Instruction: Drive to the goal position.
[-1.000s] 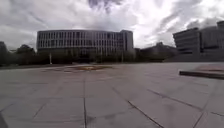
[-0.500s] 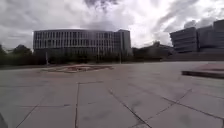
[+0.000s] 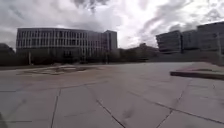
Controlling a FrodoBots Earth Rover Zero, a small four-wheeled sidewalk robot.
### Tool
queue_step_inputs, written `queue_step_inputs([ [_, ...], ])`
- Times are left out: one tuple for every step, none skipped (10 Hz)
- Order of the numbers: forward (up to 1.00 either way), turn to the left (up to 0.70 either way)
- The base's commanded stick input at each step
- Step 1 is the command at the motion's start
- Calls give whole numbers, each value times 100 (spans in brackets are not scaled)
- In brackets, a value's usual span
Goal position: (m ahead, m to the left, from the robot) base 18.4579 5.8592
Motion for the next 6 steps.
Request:
queue_step_inputs([
  [70,1],
  [70,1],
  [70,1],
  [70,1],
  [70,1],
  [70,1],
])
